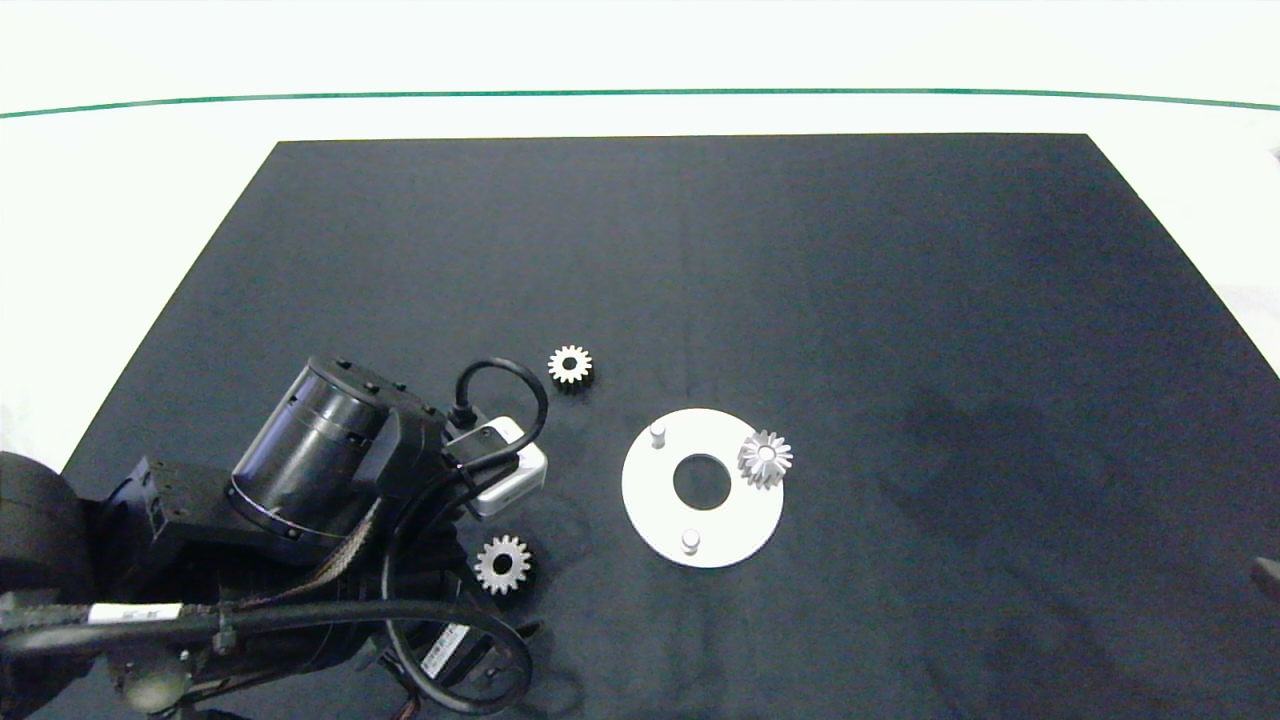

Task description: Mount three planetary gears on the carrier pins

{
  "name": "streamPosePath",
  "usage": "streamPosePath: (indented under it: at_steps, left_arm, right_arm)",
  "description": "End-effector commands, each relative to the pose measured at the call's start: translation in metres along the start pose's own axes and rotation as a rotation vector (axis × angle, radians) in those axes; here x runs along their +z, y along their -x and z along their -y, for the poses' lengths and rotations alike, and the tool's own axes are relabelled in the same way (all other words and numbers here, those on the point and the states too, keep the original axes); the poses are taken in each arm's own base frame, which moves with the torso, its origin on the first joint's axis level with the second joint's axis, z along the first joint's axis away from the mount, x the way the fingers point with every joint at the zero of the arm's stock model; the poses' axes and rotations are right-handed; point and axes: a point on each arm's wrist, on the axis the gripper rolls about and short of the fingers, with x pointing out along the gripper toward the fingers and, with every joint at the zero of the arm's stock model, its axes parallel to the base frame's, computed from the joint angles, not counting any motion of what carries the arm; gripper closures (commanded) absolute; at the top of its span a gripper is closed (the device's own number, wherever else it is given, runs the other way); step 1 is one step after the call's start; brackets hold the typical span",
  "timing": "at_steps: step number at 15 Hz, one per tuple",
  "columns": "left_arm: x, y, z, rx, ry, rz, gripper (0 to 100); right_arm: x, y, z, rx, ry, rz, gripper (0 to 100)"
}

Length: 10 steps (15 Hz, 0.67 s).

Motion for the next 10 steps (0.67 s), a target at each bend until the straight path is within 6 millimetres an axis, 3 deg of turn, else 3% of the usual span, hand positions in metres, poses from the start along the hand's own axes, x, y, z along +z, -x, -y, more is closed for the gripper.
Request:
streamPosePath:
  at_steps: [1, 4, 10]
  left_arm:
    - [-0.0049, -0.0182, 0.0116, 0.026, -0.039, -0.050, 0]
    - [-0.0034, -0.0206, 0.0115, 0.042, -0.038, -0.047, 1]
    - [-0.0001, -0.0251, 0.0124, 0.041, -0.025, -0.022, 13]
  right_arm:
    - [0.0001, 0.0000, 0.0000, 0.000, 0.002, -0.001, 0]
    - [0.0001, 0.0000, 0.0000, 0.000, 0.002, -0.001, 0]
    - [-0.0004, 0.0003, -0.0003, 0.003, 0.003, -0.001, 0]
